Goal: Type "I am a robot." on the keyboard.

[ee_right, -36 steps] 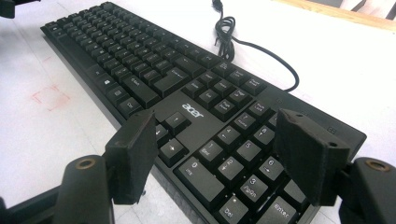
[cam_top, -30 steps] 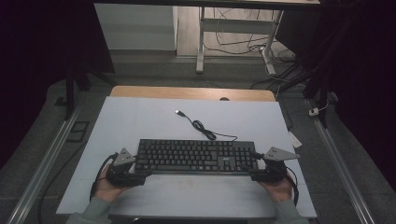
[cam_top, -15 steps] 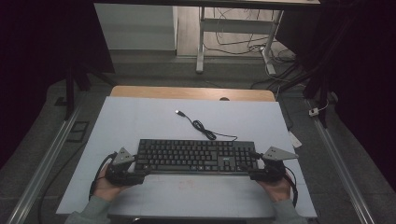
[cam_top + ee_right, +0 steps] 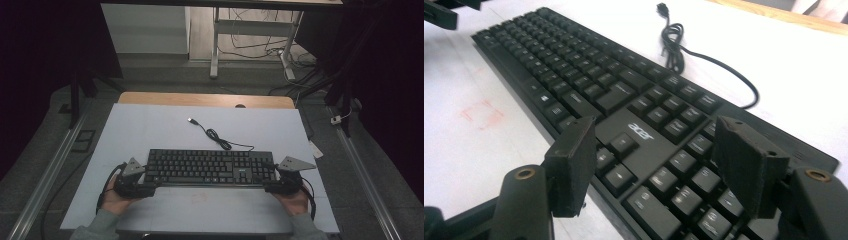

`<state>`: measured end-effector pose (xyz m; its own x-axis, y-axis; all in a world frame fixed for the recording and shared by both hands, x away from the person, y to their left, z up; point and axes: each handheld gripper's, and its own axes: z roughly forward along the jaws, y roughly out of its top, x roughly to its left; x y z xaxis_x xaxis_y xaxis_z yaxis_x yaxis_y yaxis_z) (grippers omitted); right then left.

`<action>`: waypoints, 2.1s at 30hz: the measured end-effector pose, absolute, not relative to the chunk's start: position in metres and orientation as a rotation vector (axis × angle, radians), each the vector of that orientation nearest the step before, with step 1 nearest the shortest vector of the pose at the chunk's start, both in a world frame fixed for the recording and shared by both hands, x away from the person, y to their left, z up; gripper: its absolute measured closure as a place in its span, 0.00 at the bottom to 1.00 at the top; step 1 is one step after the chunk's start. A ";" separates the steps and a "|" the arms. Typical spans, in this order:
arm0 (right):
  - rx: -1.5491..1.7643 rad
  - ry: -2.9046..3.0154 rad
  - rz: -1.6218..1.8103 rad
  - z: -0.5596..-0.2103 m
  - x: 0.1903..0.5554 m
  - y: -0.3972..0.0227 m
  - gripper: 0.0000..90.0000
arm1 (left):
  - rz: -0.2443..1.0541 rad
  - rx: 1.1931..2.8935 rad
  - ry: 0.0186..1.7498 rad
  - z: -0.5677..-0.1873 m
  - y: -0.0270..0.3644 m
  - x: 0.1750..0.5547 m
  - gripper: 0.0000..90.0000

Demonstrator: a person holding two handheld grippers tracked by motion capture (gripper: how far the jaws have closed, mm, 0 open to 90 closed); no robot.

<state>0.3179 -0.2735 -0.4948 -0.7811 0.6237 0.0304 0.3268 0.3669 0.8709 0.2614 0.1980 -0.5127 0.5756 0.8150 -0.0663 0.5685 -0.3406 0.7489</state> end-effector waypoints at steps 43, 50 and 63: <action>0.679 2.476 1.355 -0.475 0.340 -0.155 0.99 | 0.443 2.033 1.114 -0.517 0.198 0.258 0.31; 0.681 2.486 1.407 -0.477 0.349 -0.136 0.99 | 0.449 2.032 1.114 -0.517 0.197 0.258 0.32; 0.636 2.510 1.419 -0.479 0.362 -0.117 0.99 | 0.454 2.020 1.122 -0.517 0.200 0.257 0.35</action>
